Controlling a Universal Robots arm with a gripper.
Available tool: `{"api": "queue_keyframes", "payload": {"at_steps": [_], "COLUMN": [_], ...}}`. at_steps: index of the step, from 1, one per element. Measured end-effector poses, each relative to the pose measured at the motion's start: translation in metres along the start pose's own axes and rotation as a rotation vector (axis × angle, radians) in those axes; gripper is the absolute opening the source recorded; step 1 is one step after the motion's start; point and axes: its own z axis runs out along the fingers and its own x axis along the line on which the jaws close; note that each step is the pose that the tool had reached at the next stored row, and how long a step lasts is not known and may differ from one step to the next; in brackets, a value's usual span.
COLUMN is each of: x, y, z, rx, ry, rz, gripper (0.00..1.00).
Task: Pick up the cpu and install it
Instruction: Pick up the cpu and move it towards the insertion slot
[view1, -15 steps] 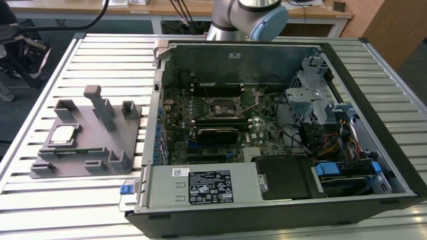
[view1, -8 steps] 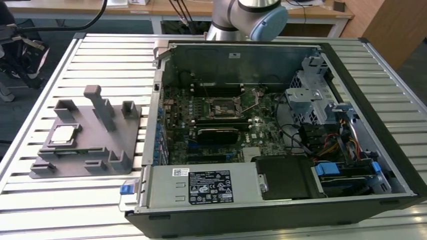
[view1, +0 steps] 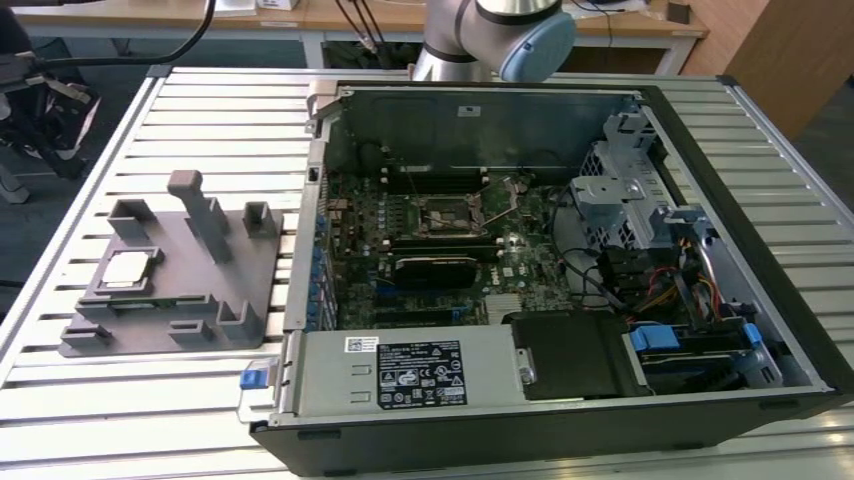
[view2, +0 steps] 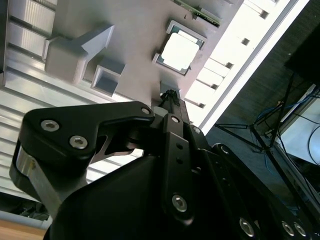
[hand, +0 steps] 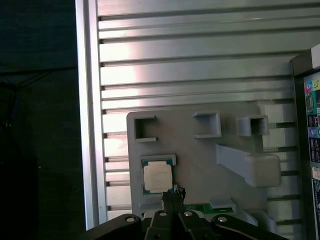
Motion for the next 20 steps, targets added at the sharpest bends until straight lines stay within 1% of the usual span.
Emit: {"api": "queue_keyframes", "payload": {"at_steps": [3,6,7,9,10,12,13,14,15,16,20], "x": [0.0,-0.0002,-0.0002,-0.0003,-0.0003,-0.0003,-0.0003,-0.0001,0.0002,0.0008,0.0033], "y": [-0.0002,-0.001,-0.0015,-0.0022,-0.0024,-0.0032,-0.0038,-0.0045,-0.0055,-0.0064,-0.0081], "z": [0.0013,0.004,0.0053,0.0079,0.0092,0.0119,0.0134,0.0152,0.017,0.0187,0.026], "rx": [0.0,0.0,0.0003,0.0008,0.0012,0.0017,0.0019,0.002,0.0021,0.0022,0.0006], "ry": [0.0,0.0001,0.0016,0.0075,0.0108,0.0165,0.0187,0.02,0.0207,0.0212,0.0212], "rz": [0.0,-0.002,-0.007,-0.023,-0.032,-0.048,-0.053,-0.056,-0.058,-0.06,-0.064], "gripper": [0.12,0.3,0.3,0.41,0.41,0.53,0.53,0.58,0.58,0.65,0.65]}}
